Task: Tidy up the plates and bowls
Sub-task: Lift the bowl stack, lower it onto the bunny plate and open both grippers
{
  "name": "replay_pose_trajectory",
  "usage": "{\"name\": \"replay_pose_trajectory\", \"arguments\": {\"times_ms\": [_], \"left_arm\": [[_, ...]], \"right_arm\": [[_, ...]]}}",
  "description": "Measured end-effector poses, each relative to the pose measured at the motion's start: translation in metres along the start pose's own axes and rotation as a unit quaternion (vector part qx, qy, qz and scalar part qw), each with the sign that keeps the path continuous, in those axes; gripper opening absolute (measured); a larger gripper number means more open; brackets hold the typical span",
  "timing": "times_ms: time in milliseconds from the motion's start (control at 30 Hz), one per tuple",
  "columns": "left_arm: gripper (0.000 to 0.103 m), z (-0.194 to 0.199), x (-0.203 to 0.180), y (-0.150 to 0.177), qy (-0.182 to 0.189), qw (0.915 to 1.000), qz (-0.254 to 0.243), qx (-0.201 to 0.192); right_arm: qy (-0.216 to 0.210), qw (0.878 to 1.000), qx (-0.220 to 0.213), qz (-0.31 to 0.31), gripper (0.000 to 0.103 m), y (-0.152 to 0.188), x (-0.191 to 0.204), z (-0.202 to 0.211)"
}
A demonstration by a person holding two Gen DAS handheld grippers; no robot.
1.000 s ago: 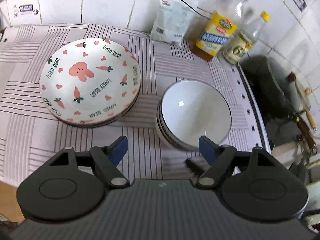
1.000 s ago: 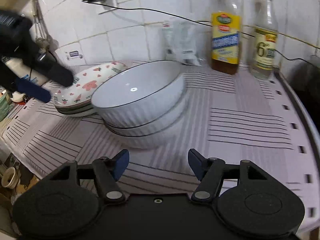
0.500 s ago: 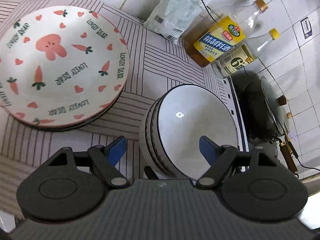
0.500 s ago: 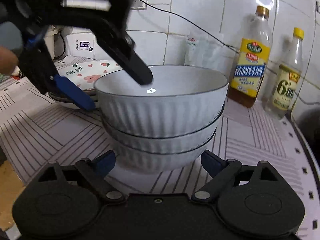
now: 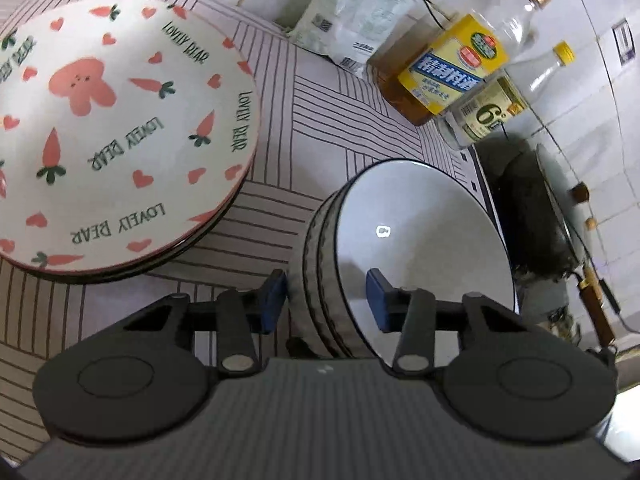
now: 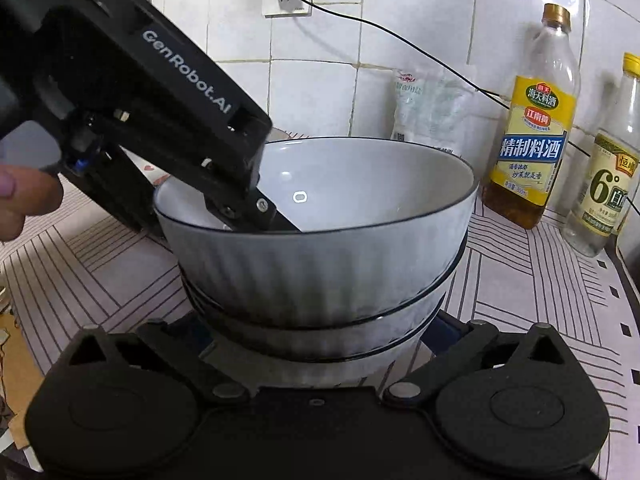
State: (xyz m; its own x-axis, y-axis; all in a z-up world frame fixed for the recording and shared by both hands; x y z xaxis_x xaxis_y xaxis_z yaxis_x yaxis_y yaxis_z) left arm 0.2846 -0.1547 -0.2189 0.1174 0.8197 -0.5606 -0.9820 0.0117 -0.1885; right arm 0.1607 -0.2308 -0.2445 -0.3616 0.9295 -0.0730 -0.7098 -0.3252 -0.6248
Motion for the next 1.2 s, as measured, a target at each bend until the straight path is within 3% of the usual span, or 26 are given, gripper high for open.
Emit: {"name": "replay_pose_trajectory", "arguments": {"times_ms": [533,900,1200], "left_arm": [[0.041,0.014,-0.011,0.023,-0.02,0.9991,-0.037,-0.001],[0.041,0.063,-0.011,0.046,-0.016,0.999,-0.04,-0.011],[0.042,0.116,0.01,0.039,-0.05,0.9976,-0.023,-0.042]], "right_arm": [[-0.015,1.0,-0.006,-0.003,0.103,0.009,0.01,0.017],[-0.026,0.999,-0.025,0.029,0.103,-0.004,0.038,0.053],[-0.057,0.994,-0.058,0.076,0.103,-0.043,0.069,0.051]]}}
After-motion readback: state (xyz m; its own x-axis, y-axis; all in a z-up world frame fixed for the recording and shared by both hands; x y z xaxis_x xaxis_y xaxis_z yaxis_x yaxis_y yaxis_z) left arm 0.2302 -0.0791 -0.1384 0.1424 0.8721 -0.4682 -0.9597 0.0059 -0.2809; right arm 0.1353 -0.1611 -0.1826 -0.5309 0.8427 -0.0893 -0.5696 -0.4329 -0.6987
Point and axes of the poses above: each gripper's, at about its wrist camera, not at the fingertips, and z roughly against the way its jaws point, x to its left, y to its underside, the point moved 4 cm from there along -z, roughly the way its jaws point, and after that the axes turned 13 degrees about x, right-handed, at the moved point
